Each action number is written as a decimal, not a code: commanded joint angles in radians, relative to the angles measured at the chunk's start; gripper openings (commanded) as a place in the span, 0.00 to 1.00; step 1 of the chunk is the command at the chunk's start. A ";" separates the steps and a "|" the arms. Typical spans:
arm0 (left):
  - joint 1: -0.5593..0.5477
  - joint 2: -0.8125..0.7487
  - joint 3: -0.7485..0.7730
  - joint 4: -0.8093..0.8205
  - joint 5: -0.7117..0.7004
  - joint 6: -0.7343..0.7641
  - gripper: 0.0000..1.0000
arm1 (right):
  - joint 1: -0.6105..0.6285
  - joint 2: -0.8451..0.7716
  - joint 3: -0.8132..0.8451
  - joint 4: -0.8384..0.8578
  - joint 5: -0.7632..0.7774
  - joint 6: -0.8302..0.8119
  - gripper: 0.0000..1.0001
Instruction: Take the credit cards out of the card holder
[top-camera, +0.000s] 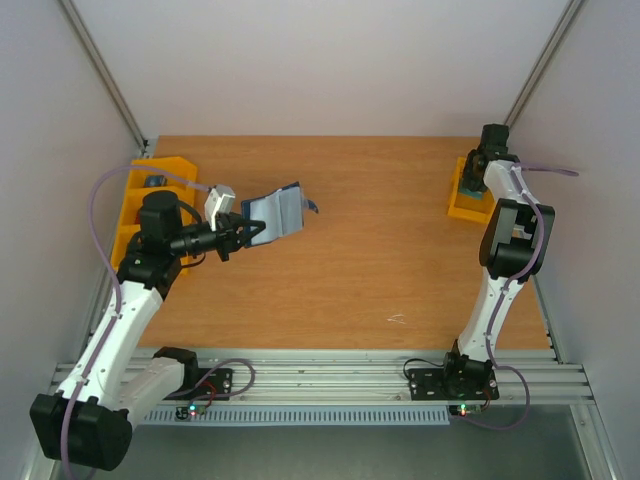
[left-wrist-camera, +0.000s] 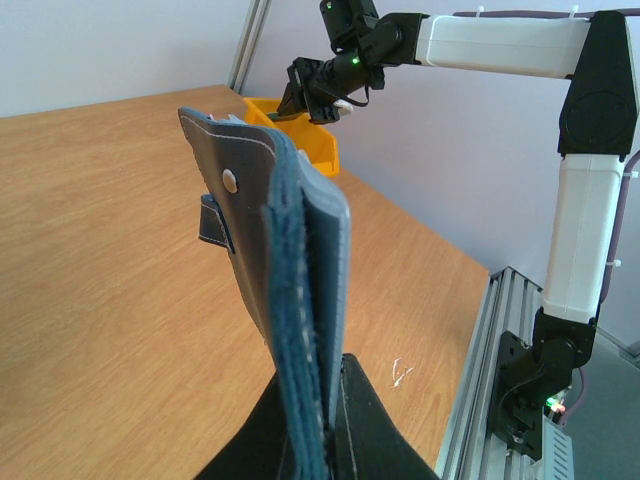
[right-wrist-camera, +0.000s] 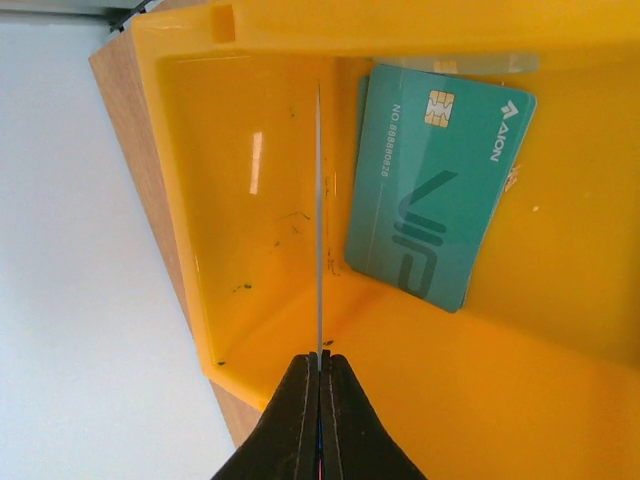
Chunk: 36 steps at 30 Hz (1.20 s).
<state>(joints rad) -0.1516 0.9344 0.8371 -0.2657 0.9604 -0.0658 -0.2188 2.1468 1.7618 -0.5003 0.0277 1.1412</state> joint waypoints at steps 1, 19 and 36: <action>0.006 -0.028 -0.013 0.048 0.007 0.023 0.00 | 0.010 -0.033 -0.002 0.011 0.032 0.080 0.01; 0.007 -0.049 -0.027 0.055 0.001 0.014 0.00 | -0.018 -0.013 -0.035 0.011 -0.073 0.074 0.01; 0.009 -0.056 -0.036 0.056 -0.009 0.011 0.00 | -0.029 0.027 -0.039 -0.012 -0.132 0.055 0.03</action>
<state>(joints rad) -0.1505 0.9020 0.8089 -0.2653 0.9520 -0.0662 -0.2478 2.1605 1.7294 -0.4824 -0.0959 1.2034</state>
